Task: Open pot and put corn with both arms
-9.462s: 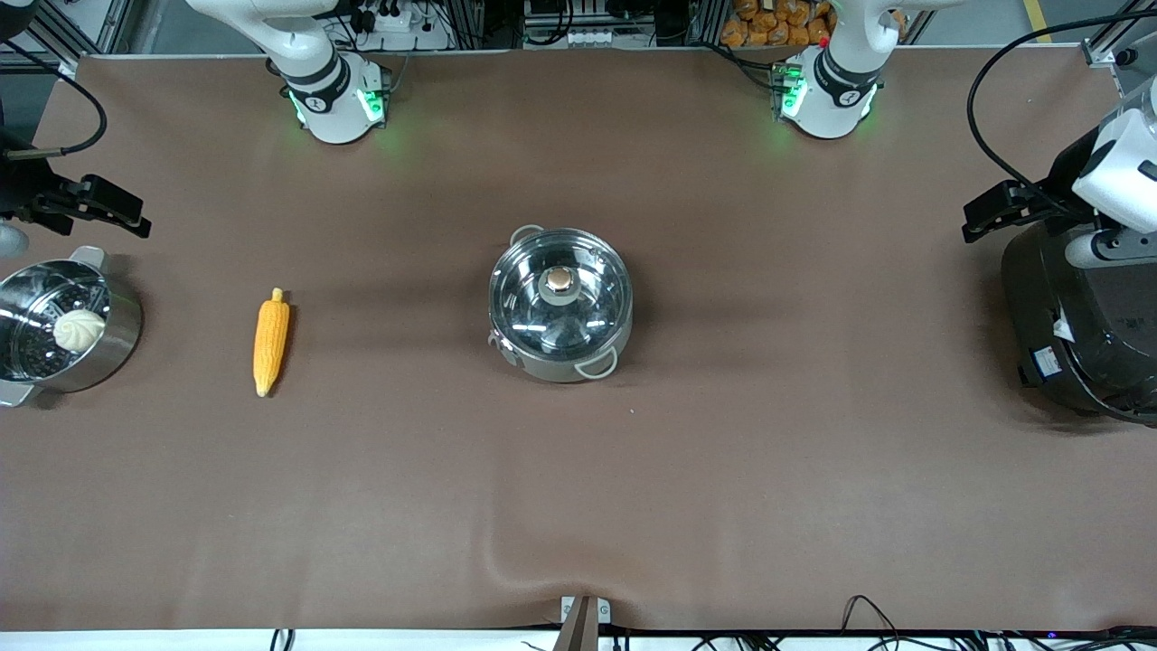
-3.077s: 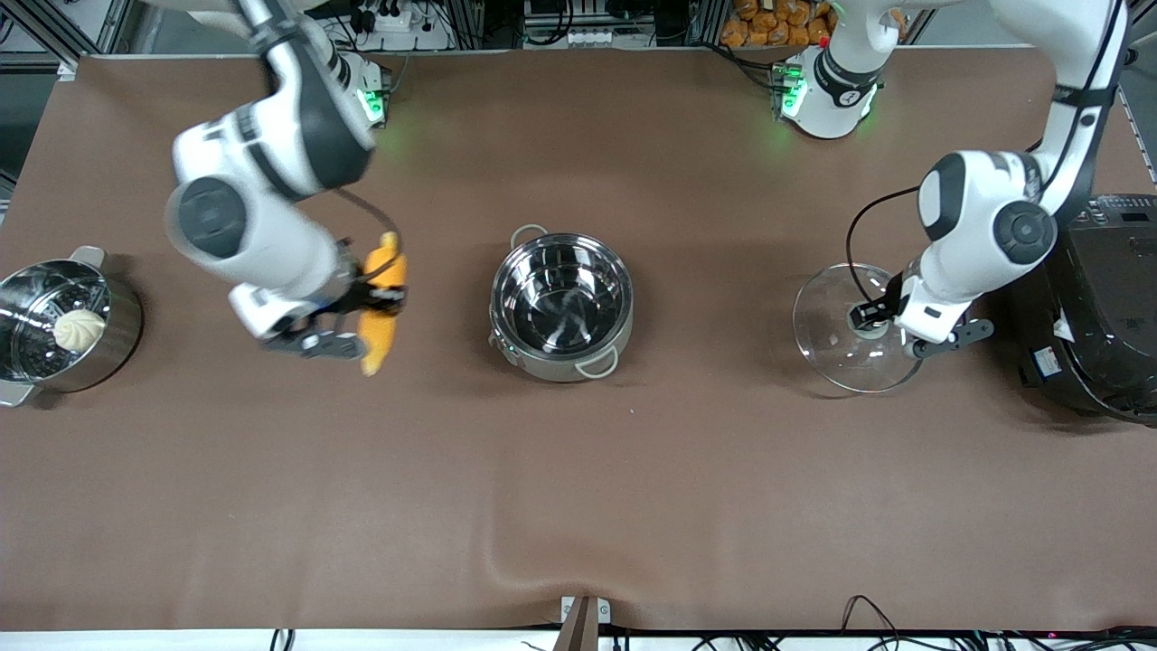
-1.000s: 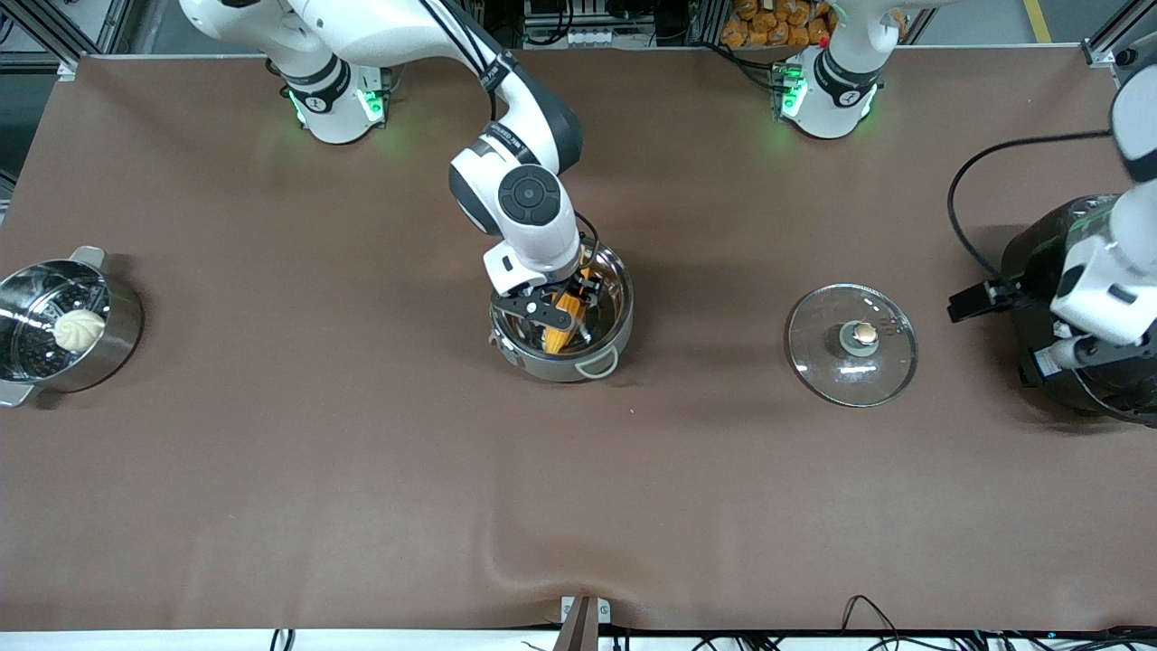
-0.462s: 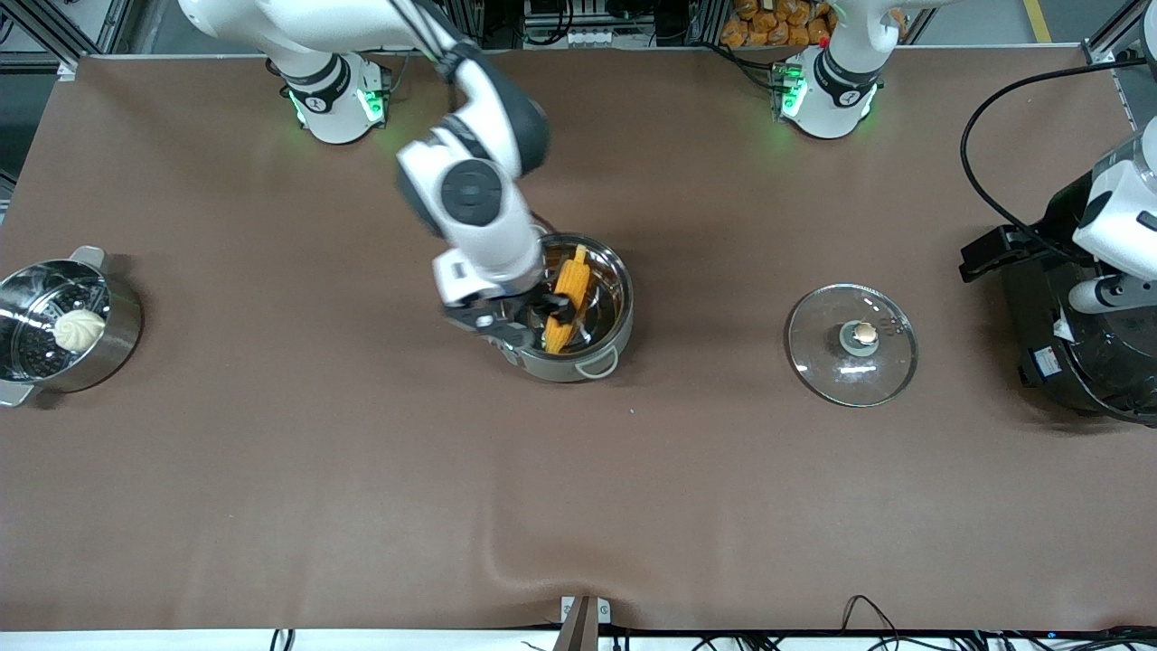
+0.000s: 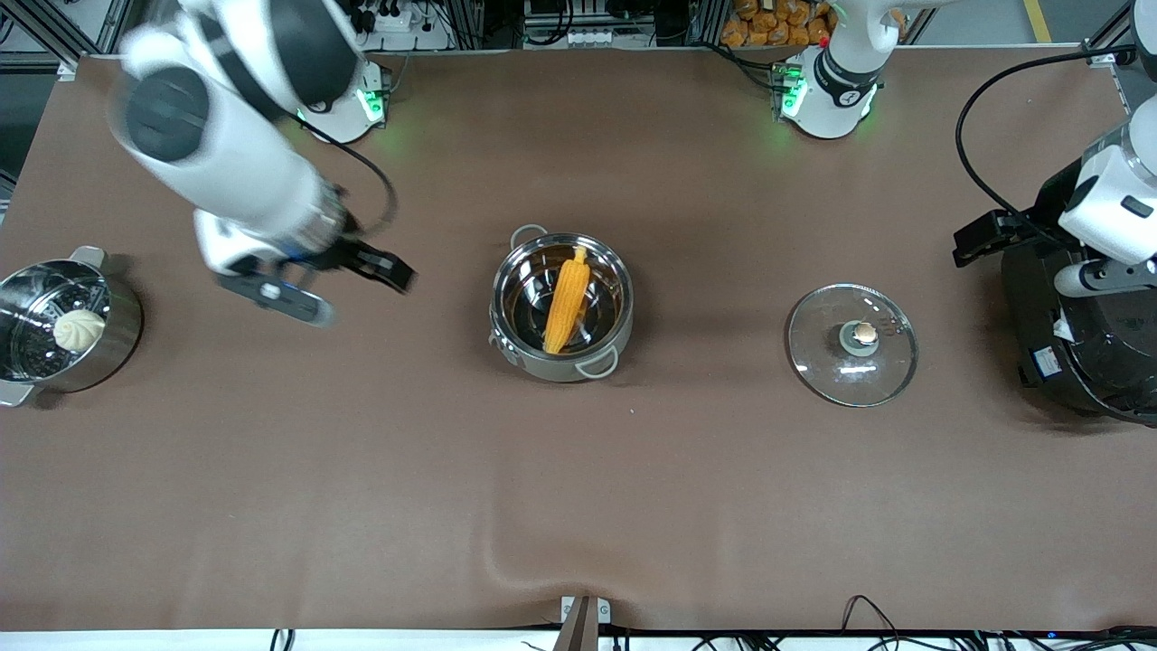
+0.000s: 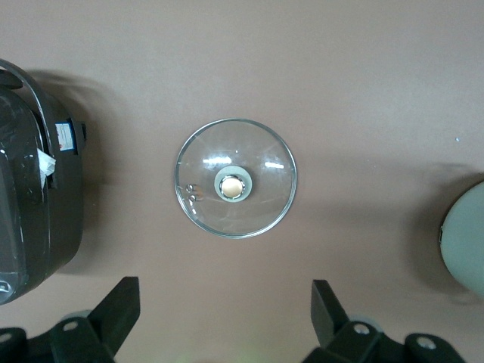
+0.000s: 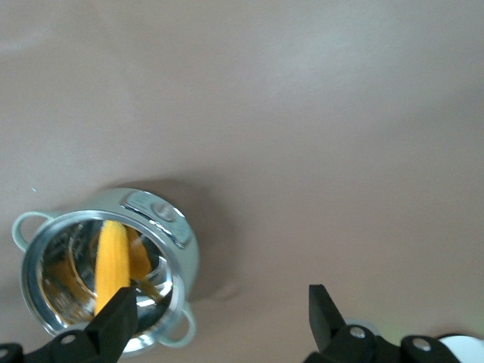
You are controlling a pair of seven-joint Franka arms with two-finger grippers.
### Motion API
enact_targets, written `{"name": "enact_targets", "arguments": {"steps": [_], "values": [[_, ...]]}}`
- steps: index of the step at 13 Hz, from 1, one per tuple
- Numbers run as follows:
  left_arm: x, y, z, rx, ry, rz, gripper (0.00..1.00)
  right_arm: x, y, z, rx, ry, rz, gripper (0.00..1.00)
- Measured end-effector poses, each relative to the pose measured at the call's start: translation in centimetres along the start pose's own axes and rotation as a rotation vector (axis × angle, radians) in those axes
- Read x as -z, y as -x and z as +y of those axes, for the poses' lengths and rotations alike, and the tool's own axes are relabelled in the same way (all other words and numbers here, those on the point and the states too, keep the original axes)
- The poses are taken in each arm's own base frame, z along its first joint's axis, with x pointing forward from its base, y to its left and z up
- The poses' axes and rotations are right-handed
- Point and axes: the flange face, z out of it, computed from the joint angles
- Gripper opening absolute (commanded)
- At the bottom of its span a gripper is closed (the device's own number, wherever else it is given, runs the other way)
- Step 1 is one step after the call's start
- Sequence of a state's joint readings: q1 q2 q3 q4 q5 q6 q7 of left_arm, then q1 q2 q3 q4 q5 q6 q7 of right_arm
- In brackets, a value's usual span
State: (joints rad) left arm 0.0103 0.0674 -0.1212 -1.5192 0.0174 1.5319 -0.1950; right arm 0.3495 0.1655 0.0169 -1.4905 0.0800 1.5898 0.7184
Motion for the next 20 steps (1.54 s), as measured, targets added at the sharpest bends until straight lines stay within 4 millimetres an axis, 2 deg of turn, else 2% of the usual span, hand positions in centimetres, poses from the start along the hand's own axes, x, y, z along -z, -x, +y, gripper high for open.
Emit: {"name": "enact_targets", "arguments": {"steps": [3,8,10,14,15,20], "values": [[0.4,0.4,0.4,-0.011,0.0,0.006,1.0,3.9,-1.0,5.1,0.091,-0.018,0.027,1.0],[1.1,0.6,0.3,-0.046,0.001,0.019,1.0,8.2,-5.8,18.3,0.313,0.048,0.101,1.0],[1.3,0.7,0.3,-0.046,0.001,0.018,1.0,8.9,-6.7,21.7,0.326,0.052,0.109,1.0],[1.4,0.8,0.1,-0.043,0.0,0.013,1.0,9.1,-7.6,26.3,0.319,0.056,0.108,1.0],[1.4,0.8,0.1,-0.043,0.0,0.011,1.0,9.2,-7.6,26.9,0.316,0.055,0.111,1.0],[1.4,0.9,0.1,-0.044,-0.001,0.006,1.0,9.3,-7.8,26.6,0.322,0.051,0.136,1.0]]}}
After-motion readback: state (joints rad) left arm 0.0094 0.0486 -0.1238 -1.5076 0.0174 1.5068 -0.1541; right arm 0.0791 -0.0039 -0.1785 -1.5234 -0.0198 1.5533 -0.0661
